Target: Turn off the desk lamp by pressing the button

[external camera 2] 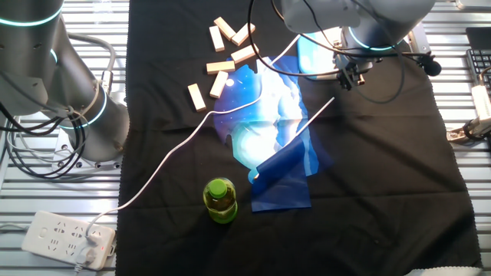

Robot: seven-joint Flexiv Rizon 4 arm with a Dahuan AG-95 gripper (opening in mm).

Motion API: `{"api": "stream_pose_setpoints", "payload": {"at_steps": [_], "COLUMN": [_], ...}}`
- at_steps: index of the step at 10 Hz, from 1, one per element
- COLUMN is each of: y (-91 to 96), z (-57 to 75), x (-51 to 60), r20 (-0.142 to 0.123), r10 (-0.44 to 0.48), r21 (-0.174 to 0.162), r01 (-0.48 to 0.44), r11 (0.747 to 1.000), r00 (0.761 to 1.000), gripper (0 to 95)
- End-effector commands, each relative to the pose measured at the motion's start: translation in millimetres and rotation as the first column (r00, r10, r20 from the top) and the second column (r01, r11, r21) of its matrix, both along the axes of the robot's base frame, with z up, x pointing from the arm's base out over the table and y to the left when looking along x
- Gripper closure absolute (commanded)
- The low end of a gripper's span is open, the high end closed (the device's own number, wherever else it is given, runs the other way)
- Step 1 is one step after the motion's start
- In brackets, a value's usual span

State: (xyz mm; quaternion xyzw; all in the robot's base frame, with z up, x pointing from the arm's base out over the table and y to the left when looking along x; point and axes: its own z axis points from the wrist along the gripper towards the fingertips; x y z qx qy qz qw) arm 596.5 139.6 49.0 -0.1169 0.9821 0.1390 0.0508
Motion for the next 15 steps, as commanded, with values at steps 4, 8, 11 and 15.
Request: {"api": "stream_pose_setpoints", "payload": {"at_steps": [4, 8, 11, 15], "y": [0.0, 0.0, 0.1, 0.4], "z": [-1.3, -1.3, -1.3, -1.4], "x": [-0.1, -0.1, -0.2, -0.4], "r20": [0.017, 0.016, 0.015, 0.013], "r10": [0.01, 0.008, 0.007, 0.004], "r21": [-0.004, -0.003, -0.002, -0.004], "r01": [-0.01, -0.008, -0.007, -0.004], "r11": [1.0, 1.0, 1.0, 1.0], "r00": [1.0, 1.0, 1.0, 1.0], "gripper": [38.0, 38.0, 38.0, 38.0]}}
